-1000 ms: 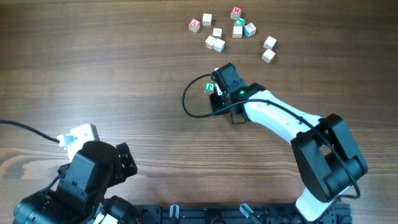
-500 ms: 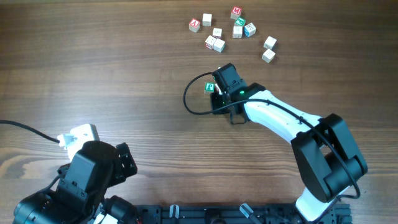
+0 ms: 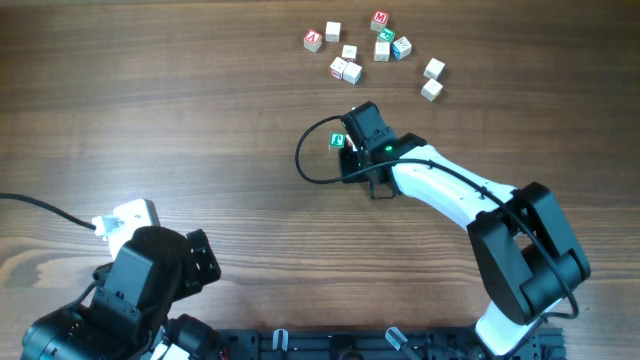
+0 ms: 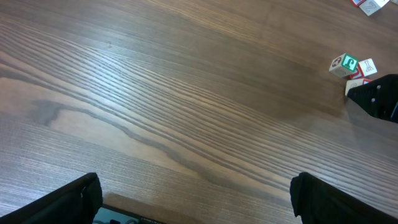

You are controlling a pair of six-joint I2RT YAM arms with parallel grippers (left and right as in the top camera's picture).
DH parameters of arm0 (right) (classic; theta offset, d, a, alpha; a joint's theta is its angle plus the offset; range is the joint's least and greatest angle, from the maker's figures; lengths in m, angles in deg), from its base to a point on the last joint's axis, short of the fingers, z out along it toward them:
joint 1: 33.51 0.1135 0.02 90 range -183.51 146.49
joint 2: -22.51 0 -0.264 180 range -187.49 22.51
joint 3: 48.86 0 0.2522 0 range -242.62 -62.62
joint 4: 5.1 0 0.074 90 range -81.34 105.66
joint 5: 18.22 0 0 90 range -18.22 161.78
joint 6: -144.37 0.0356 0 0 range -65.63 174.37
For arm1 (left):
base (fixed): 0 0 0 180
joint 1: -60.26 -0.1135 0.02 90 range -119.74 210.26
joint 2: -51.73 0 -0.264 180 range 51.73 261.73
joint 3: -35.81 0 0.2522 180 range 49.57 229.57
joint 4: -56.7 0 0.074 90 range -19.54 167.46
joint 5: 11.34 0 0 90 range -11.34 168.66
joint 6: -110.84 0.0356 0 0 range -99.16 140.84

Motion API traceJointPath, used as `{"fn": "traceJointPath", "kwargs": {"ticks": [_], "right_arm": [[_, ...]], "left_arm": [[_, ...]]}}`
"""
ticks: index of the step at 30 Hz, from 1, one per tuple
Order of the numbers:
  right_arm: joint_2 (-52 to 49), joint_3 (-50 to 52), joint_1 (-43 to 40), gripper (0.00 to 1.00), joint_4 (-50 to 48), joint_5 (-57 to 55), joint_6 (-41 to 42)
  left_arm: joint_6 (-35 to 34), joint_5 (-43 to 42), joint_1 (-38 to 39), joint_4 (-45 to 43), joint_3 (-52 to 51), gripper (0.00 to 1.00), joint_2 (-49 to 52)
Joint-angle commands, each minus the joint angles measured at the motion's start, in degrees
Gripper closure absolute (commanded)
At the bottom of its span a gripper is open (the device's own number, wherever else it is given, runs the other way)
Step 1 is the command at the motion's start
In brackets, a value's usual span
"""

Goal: Form a circle

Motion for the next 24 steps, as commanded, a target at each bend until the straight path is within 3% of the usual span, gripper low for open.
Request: {"fn": "traceJointPath", "kwargs": {"ticks": [1,13,24], "right_arm": [[-1.14,0.15,-0.07,0.61,-0.28,0.11,0.79],[-1.14,0.15,0.09,0.6,-0.07,1.42,2.27],[-1.14,0.15,0.09,0.72,-0.09,1.29,2.27]], "left_arm": [[-0.72,-0.07,-0.07,0.07,-0.22,0.0,0.11],[-0.72,-0.07,-0.07,0.07,-0.22,0.0,0.11],[-0.72,-0.07,-0.07,0.07,-0.22,0.0,0.11]]}}
